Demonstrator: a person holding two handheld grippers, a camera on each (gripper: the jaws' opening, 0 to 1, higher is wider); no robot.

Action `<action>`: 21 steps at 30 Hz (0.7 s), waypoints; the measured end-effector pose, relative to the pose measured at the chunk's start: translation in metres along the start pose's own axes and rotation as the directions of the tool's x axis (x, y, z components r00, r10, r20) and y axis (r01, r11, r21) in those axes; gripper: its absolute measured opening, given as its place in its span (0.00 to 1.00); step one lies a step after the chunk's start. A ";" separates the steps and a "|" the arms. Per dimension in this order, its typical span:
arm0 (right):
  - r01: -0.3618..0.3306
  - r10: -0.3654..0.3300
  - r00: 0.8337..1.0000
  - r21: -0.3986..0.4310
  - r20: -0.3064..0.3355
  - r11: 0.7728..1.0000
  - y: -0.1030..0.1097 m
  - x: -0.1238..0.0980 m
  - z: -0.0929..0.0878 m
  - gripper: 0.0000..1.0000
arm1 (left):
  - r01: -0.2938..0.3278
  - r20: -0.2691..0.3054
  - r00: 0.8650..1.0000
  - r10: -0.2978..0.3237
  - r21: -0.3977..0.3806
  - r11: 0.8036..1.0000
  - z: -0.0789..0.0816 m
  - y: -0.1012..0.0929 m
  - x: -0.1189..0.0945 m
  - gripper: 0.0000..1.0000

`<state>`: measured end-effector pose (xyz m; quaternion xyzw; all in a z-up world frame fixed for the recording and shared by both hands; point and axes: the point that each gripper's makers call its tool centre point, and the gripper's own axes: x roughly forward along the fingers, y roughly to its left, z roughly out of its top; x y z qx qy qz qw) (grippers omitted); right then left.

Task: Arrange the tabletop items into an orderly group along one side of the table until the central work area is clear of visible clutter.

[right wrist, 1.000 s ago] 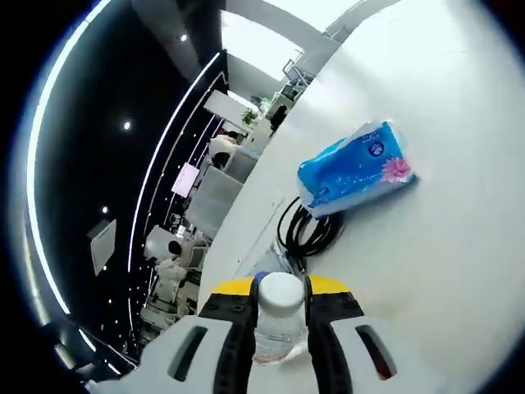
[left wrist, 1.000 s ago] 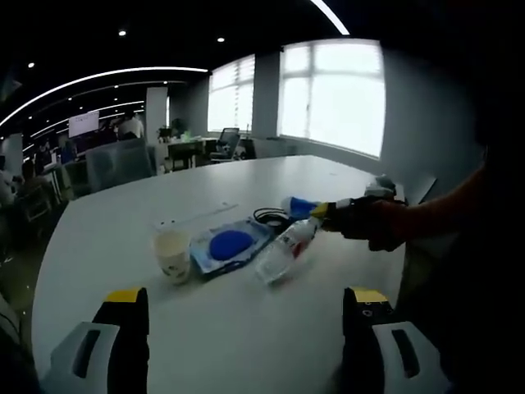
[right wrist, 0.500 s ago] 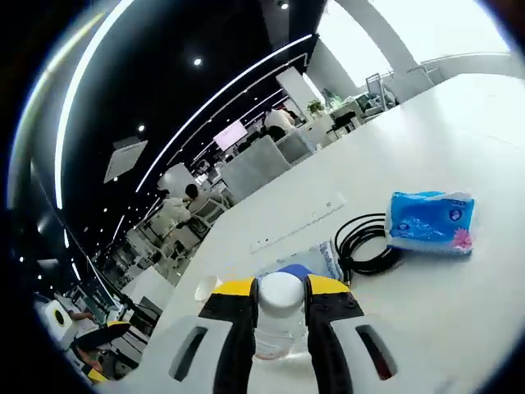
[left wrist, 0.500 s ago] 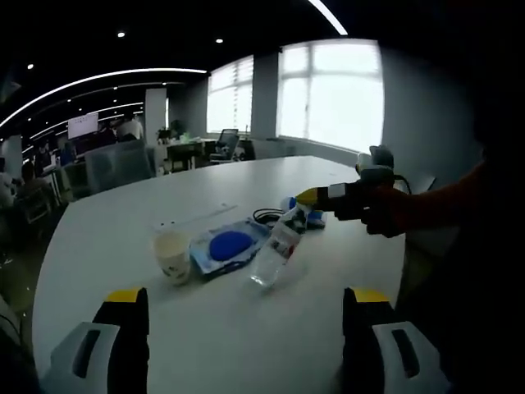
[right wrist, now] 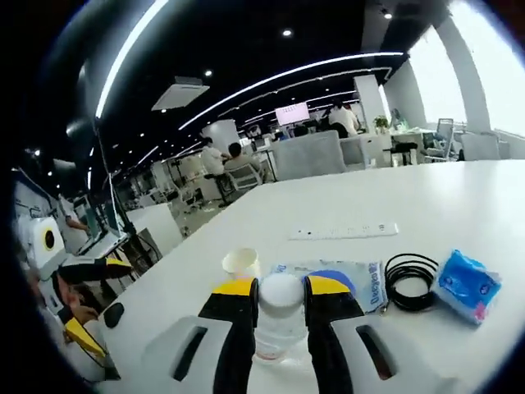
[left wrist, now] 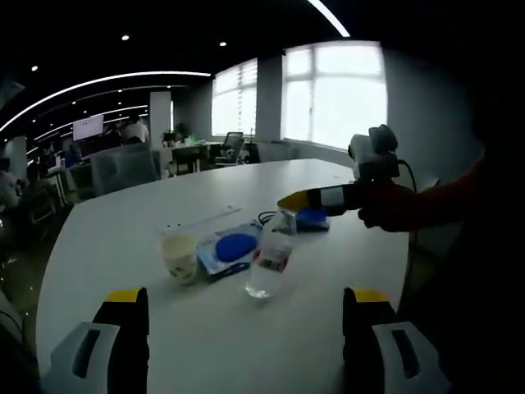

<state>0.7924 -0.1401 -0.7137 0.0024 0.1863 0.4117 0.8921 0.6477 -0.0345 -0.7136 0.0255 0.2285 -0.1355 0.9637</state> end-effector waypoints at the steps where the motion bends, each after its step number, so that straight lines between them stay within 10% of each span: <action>1: -0.011 0.011 1.000 -0.023 -0.003 1.000 0.005 0.001 0.000 0.17 | -0.002 -0.001 1.000 0.002 -0.001 1.000 -0.001 0.001 0.000 0.97; 21: -0.116 0.112 0.993 -0.130 -0.042 0.985 0.050 0.006 -0.001 0.18 | -0.018 0.006 1.000 0.018 -0.009 1.000 -0.001 0.004 -0.001 0.97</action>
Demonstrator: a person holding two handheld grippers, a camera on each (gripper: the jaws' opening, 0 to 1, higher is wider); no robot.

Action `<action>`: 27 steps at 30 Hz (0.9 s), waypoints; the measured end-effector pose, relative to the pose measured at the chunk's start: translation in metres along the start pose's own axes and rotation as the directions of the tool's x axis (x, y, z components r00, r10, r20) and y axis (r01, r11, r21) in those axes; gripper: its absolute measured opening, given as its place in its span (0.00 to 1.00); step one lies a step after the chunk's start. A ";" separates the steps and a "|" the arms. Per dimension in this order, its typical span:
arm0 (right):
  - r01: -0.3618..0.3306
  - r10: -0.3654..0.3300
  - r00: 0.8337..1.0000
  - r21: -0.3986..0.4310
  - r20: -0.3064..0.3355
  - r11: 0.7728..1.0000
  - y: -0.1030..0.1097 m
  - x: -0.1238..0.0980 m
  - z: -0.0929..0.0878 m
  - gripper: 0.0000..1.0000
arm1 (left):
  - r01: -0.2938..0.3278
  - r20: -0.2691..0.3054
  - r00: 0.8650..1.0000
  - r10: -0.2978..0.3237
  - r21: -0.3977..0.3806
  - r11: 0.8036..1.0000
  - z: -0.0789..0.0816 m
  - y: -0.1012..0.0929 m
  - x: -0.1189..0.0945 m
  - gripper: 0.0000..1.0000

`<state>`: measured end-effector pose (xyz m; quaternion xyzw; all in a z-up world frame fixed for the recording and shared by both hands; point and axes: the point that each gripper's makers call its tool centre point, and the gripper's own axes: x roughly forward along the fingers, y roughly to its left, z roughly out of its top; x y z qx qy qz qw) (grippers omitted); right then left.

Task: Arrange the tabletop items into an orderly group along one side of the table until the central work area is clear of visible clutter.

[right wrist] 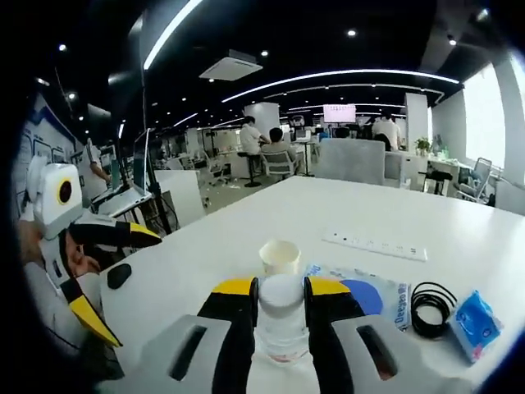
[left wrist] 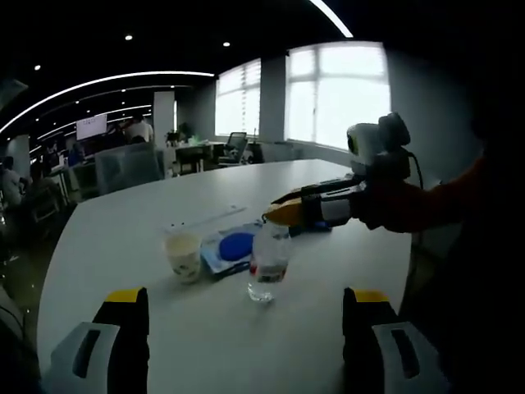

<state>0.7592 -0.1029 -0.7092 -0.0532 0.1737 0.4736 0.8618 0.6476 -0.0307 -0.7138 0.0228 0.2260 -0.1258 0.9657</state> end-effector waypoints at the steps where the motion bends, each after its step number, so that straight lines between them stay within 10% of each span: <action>1: -0.014 0.014 1.000 0.009 -0.007 1.000 0.002 0.000 -0.001 0.18 | 0.000 0.003 1.000 0.000 -0.002 1.000 0.001 0.000 0.000 0.97; 27: -0.026 0.023 0.998 0.070 0.050 0.997 -0.038 -0.052 0.007 0.76 | -0.010 0.038 0.999 0.010 -0.014 1.000 0.028 -0.012 0.021 0.97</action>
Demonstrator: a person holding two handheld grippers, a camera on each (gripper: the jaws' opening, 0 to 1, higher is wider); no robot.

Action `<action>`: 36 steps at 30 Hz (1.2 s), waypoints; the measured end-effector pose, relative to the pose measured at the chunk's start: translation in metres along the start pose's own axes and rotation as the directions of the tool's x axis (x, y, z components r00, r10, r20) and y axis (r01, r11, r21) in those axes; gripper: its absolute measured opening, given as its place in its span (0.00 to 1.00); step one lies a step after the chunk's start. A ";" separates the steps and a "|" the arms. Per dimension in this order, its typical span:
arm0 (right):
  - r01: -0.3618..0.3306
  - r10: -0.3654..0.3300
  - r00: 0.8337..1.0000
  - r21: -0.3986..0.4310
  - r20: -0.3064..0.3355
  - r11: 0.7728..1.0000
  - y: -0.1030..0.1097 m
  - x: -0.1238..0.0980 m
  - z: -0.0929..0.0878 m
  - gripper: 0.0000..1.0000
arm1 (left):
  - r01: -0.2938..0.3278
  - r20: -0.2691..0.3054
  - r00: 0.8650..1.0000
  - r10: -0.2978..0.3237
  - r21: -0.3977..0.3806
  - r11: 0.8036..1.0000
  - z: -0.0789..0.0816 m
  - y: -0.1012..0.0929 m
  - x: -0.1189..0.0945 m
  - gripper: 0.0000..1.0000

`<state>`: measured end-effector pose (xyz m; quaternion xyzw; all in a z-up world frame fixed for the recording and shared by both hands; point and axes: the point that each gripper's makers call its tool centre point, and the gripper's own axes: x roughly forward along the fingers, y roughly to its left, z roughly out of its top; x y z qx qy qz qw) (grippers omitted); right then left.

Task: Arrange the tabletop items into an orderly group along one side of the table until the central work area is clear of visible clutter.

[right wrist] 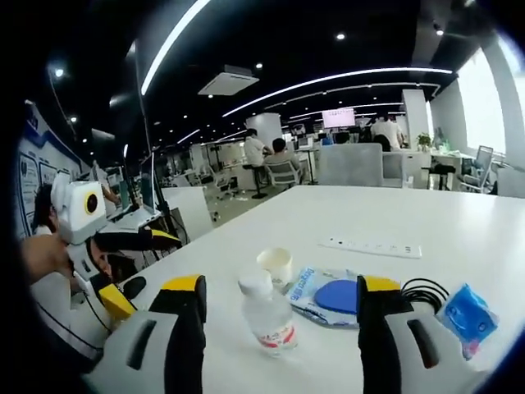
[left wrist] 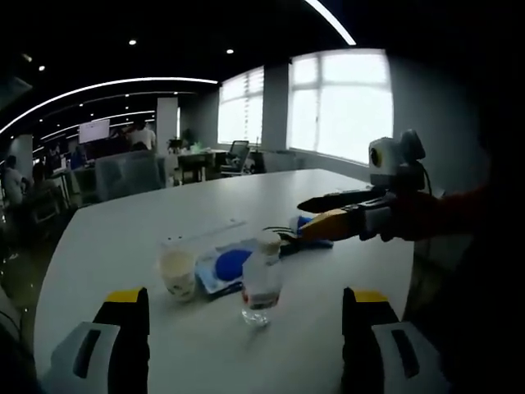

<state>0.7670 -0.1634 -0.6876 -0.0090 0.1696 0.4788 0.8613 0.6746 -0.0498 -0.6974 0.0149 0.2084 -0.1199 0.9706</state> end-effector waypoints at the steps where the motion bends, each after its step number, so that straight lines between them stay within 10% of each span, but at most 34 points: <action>1: 0.004 -0.004 1.000 0.000 -0.004 1.000 -0.002 -0.001 -0.001 0.76 | -0.002 -0.001 1.000 0.002 0.000 1.000 0.001 -0.001 0.001 0.96; 16: 0.065 -0.066 0.997 -0.016 -0.046 0.998 -0.052 -0.048 -0.017 0.99 | 0.029 -0.004 1.000 -0.029 0.006 1.000 0.006 -0.018 0.027 0.95; 36: 0.169 -0.166 0.984 0.036 -0.068 0.985 -0.099 -0.096 -0.041 1.00 | 0.065 -0.007 0.998 -0.065 0.024 0.998 0.028 -0.047 0.058 0.78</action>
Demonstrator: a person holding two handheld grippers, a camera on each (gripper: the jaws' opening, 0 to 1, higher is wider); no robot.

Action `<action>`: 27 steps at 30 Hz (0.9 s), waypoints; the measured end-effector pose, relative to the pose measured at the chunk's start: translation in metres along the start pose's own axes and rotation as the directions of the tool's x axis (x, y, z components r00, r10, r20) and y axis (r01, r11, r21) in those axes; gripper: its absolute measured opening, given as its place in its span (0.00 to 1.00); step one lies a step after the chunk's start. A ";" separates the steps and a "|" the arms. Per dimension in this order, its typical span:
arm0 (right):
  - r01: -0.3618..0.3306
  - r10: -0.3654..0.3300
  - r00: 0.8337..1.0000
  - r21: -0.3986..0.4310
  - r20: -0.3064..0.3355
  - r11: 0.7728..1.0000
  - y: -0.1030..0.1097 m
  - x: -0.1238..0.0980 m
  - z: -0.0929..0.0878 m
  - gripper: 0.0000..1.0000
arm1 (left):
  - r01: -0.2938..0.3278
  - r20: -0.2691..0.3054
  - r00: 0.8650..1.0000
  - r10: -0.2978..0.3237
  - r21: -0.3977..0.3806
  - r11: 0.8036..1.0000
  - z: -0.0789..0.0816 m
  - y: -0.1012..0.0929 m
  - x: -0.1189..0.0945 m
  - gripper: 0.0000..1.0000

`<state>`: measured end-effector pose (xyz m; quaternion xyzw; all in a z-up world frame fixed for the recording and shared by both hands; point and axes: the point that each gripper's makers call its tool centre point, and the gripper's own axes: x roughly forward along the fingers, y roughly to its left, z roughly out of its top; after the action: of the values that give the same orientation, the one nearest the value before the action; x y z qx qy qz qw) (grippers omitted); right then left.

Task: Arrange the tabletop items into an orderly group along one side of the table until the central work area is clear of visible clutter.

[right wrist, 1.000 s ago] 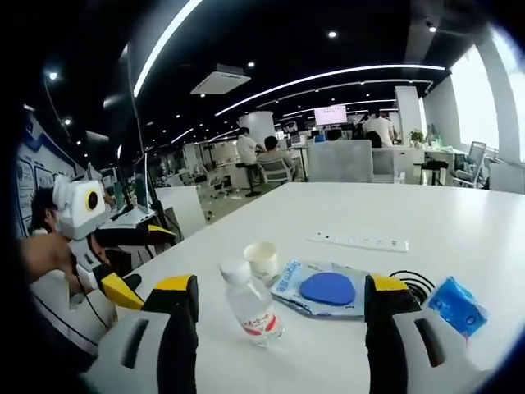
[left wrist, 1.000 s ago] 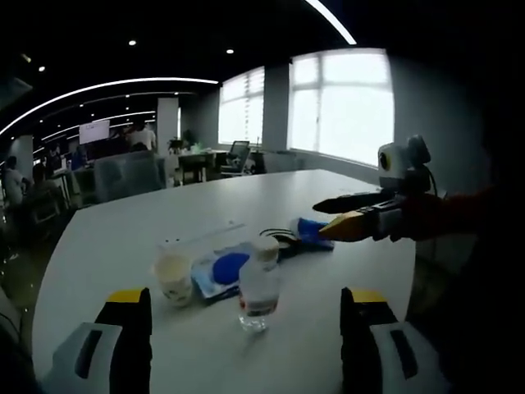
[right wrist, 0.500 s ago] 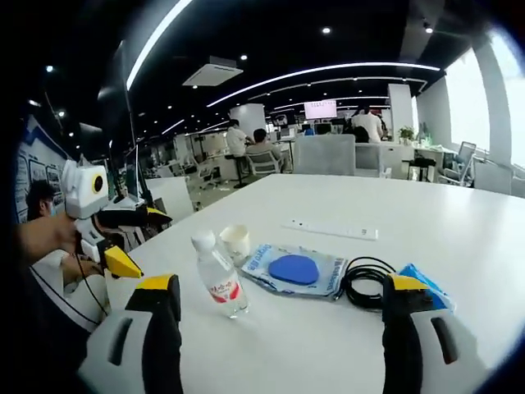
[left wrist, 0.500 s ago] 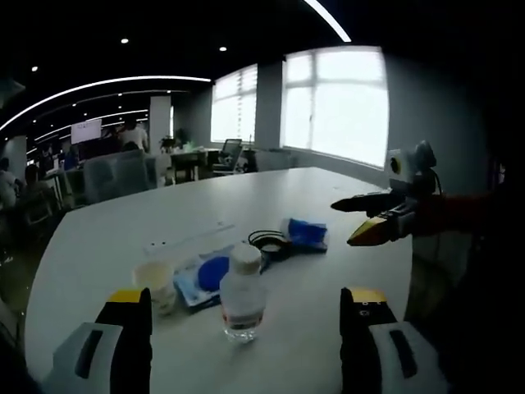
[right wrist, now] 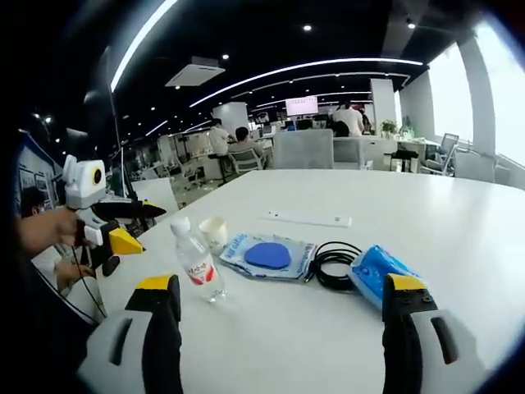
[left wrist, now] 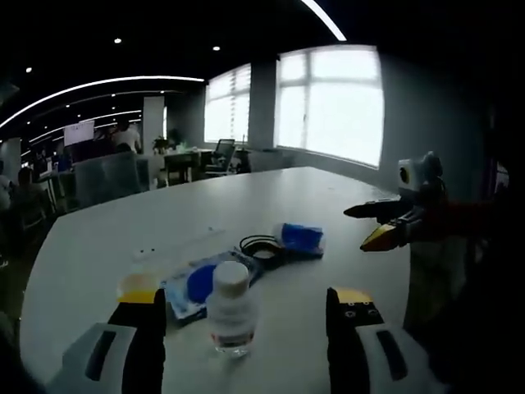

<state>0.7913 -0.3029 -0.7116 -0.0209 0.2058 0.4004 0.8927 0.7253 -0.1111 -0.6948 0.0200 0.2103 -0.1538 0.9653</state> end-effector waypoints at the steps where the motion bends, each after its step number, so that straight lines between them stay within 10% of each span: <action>1: 0.004 -0.004 1.000 0.003 0.000 1.000 -0.001 0.000 -0.001 1.00 | 0.001 0.003 1.000 -0.001 0.000 1.000 0.001 -0.001 0.002 0.75; 27: 0.112 -0.109 0.992 0.043 -0.057 0.993 -0.021 -0.018 -0.036 0.95 | -0.132 0.017 0.991 0.133 -0.056 0.990 -0.005 0.022 0.045 0.32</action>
<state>0.7831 -0.3372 -0.7397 -0.0224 0.2378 0.3449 0.9078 0.7687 -0.1029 -0.7183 0.0059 0.2025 -0.0837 0.9757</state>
